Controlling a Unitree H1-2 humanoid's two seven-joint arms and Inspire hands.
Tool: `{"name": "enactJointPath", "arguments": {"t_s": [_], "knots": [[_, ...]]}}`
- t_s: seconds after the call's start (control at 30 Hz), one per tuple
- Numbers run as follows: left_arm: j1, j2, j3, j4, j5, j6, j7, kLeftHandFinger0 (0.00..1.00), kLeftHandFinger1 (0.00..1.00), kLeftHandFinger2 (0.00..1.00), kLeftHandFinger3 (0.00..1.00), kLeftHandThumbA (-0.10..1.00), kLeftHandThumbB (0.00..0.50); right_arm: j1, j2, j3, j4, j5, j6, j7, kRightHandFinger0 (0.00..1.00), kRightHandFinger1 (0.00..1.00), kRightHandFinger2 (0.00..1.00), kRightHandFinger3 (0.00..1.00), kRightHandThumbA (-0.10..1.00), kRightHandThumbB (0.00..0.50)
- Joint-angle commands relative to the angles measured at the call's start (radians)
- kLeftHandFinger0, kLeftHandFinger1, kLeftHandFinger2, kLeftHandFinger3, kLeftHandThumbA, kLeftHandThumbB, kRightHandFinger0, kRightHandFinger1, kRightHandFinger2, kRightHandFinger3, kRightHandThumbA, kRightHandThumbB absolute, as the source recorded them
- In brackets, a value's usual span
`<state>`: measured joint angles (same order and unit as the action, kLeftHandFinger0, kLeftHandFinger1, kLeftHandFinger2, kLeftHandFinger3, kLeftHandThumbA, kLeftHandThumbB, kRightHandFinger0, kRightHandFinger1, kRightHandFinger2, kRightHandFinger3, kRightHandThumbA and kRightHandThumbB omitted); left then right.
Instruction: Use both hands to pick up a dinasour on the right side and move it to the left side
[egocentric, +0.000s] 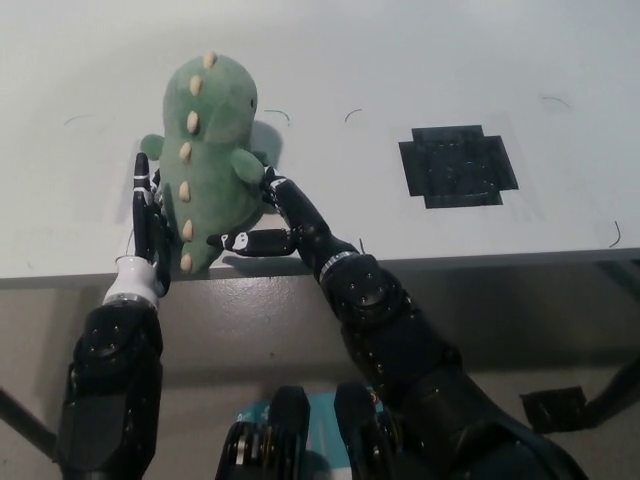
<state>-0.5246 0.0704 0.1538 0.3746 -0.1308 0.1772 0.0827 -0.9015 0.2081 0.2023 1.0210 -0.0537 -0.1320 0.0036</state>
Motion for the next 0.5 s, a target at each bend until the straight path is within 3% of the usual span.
{"name": "enactJointPath", "arguments": {"t_s": [0.0, 0.23, 0.37, 0.47], "knots": [[-0.063, -0.037, -0.027, 0.008, -0.041, -0.027, -0.068, 1.00, 1.00, 1.00, 1.00, 1.00, 0.415, -0.074, 0.042, 0.017, 0.007, -0.015, -0.049, 0.060, 1.00, 1.00, 1.00, 1.00, 1.00, 0.003], [-0.080, -0.029, -0.031, 0.036, -0.060, -0.039, -0.094, 1.00, 1.00, 1.00, 1.00, 1.00, 0.413, -0.081, 0.035, 0.017, 0.010, -0.021, -0.054, 0.047, 1.00, 1.00, 1.00, 1.00, 1.00, 0.001], [-0.091, 0.004, -0.044, 0.057, -0.066, -0.020, -0.136, 1.00, 1.00, 1.00, 1.00, 1.00, 0.450, -0.084, 0.033, 0.003, 0.014, -0.004, -0.066, 0.054, 1.00, 1.00, 1.00, 1.00, 1.00, 0.000], [-0.097, 0.021, -0.033, 0.074, -0.080, -0.009, -0.141, 1.00, 1.00, 1.00, 1.00, 1.00, 0.416, -0.096, 0.028, -0.032, 0.041, 0.026, -0.061, 0.048, 1.00, 1.00, 1.00, 1.00, 1.00, 0.063]]}}
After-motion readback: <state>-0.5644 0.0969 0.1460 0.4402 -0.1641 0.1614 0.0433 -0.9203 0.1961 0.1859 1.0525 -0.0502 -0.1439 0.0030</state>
